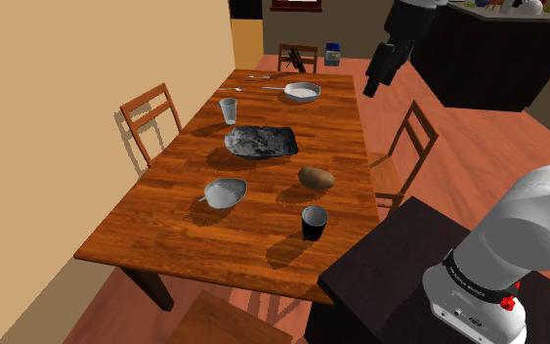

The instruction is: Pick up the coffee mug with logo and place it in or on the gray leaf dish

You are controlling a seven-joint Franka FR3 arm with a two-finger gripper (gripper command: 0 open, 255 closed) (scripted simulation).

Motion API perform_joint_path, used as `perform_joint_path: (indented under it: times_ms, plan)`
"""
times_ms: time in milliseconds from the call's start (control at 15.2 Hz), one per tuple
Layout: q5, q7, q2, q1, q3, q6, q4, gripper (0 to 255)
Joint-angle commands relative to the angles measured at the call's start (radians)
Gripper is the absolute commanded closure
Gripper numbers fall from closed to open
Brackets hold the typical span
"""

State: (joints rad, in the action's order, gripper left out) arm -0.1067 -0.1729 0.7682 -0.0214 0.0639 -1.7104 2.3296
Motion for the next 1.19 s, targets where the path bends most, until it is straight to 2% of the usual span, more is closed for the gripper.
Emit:
perform_joint_path:
  times_ms: [0,594,1122]
  plan:
    - [0.0,0.0,0.0,0.0,0.0,0.0,0.0,0]
    - [-0.038,0.172,-0.043,0.009,0.157,-0.25,0.228,0]
    - [-0.057,0.349,-0.206,0.004,0.317,-0.503,0.344,0]
